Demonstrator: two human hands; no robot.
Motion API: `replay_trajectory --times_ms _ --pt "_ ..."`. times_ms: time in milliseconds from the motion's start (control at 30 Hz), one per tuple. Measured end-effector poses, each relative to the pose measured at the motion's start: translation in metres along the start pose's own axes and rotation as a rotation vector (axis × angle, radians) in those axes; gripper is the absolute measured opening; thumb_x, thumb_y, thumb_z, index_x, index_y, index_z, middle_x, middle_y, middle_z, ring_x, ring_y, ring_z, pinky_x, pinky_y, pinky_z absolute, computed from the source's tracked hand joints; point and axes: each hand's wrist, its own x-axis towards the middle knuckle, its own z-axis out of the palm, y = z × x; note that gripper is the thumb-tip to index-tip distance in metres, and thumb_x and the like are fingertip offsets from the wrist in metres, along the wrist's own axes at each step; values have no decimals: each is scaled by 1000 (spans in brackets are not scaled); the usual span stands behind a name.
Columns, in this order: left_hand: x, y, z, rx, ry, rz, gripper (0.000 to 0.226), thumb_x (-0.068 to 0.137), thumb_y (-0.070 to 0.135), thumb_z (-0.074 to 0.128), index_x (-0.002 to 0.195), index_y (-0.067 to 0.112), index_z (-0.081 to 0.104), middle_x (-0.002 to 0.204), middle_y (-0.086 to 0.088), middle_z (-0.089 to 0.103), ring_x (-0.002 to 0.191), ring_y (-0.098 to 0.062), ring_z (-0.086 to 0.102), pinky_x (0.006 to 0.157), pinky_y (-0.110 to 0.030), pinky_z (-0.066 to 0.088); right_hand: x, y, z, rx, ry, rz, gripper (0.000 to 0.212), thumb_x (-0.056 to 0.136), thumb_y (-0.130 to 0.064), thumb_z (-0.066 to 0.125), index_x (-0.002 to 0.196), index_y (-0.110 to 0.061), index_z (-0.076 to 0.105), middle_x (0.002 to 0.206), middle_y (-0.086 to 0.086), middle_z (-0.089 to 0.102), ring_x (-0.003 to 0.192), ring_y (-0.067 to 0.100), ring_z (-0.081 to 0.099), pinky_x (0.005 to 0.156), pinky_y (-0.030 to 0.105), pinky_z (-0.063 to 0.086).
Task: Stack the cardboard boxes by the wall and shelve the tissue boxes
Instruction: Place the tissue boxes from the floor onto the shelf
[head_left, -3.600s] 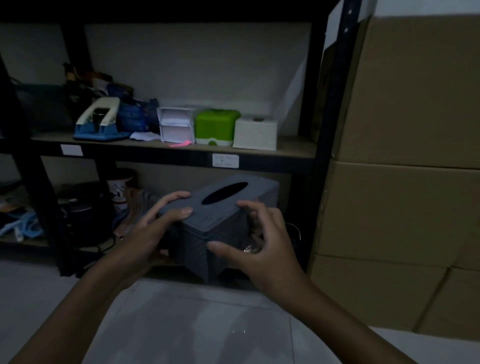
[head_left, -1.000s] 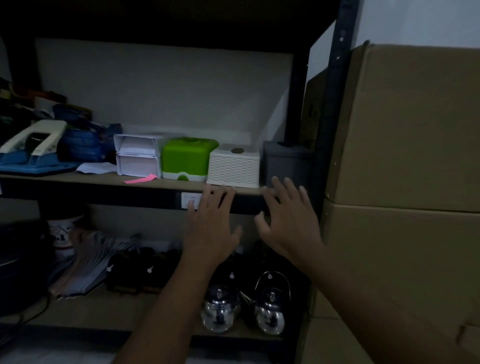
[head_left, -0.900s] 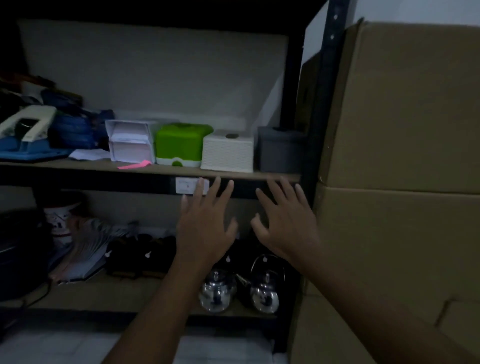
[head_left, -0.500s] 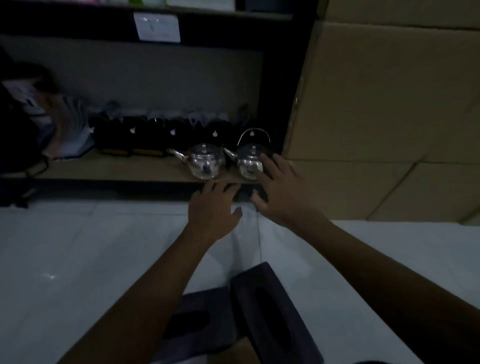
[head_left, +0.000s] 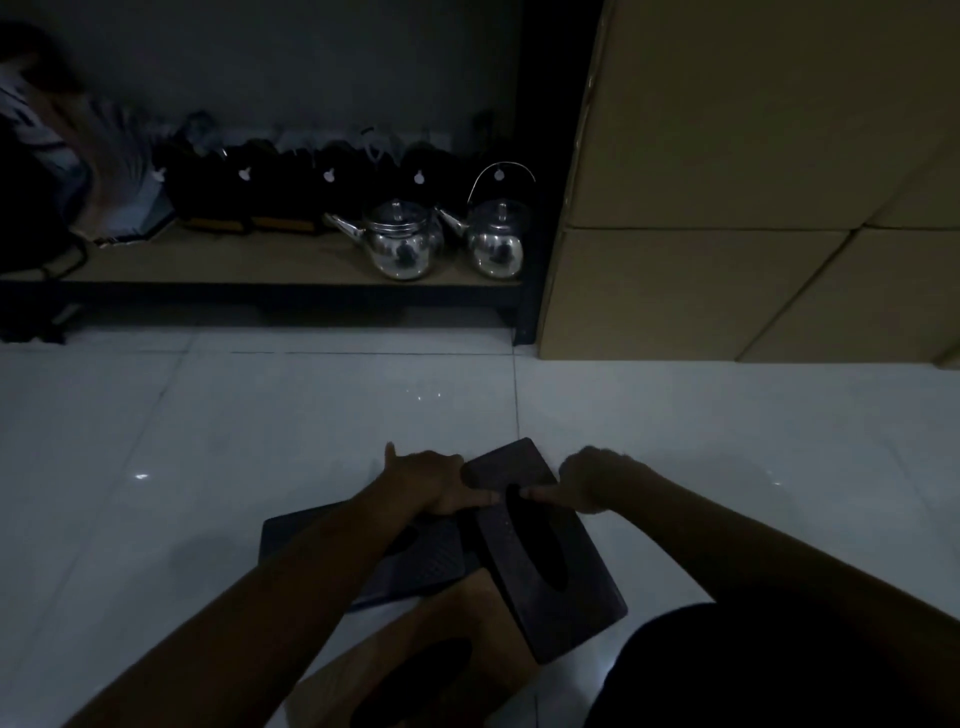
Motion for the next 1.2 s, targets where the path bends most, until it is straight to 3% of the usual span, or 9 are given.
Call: replay_trajectory --times_ms 67,167,267,400,533,767,867,1067,1200 --pt "1 -2 4 -59 2 -4 103 80 93 32 157 25 29 158 -6 42 146 -27 36 117 -68 -11 5 1 6 156 -111 -45 90 83 -85 40 123 -6 61 124 15 61 108 27 60 89 33 49" --pt "3 -5 5 -140 36 -12 97 81 91 35 150 23 39 153 -5 48 144 -26 39 117 -67 -14 8 3 10 383 -133 -68 46 91 -64 57 84 -19 56 92 2 57 79 14 55 63 24 45" --pt "8 -6 8 -276 73 -44 90 83 87 43 143 21 47 149 -5 51 140 -27 42 118 -67 -10 13 4 12 595 -89 -92 42 93 -52 63 98 -10 61 96 3 57 88 18 58 67 27 49" --pt "15 3 10 -761 266 -45 79 76 67 70 134 18 48 133 -1 61 119 -22 58 111 -44 42 14 -2 6 884 95 -124 34 92 -38 68 101 -6 62 96 9 62 86 22 61 58 25 48" --pt "11 20 -3 -1192 431 -3 59 80 21 85 129 16 53 125 -1 64 110 -18 61 97 -29 51 16 -15 -9 1043 353 -163 26 90 -27 72 101 -10 58 101 7 63 96 24 62 61 23 46" --pt "-21 2 -66 -1344 722 121 70 83 21 83 139 33 42 127 -1 63 112 -22 65 96 -43 57 -10 -42 -67 1085 682 -421 22 91 -17 72 107 -17 56 105 0 63 100 17 61 79 26 47" --pt "-51 -23 -105 -1401 774 182 62 81 25 86 131 31 50 128 -2 66 112 -23 67 97 -47 57 -32 -55 -108 1064 778 -564 25 84 -33 78 101 -26 60 112 2 64 104 18 64 88 34 53" --pt "-136 -55 -178 -1564 901 312 30 81 23 86 104 28 66 105 7 74 92 -11 72 70 -26 57 -99 -84 -178 1006 827 -793 81 74 -39 86 145 -41 46 125 -8 41 117 -5 46 88 1 38" --pt "-186 -68 -203 -1564 996 370 52 76 31 89 122 17 70 106 3 78 90 -12 76 72 -26 58 -131 -101 -205 1121 842 -936 78 71 -46 86 140 -51 50 139 -10 45 128 2 49 103 17 44"
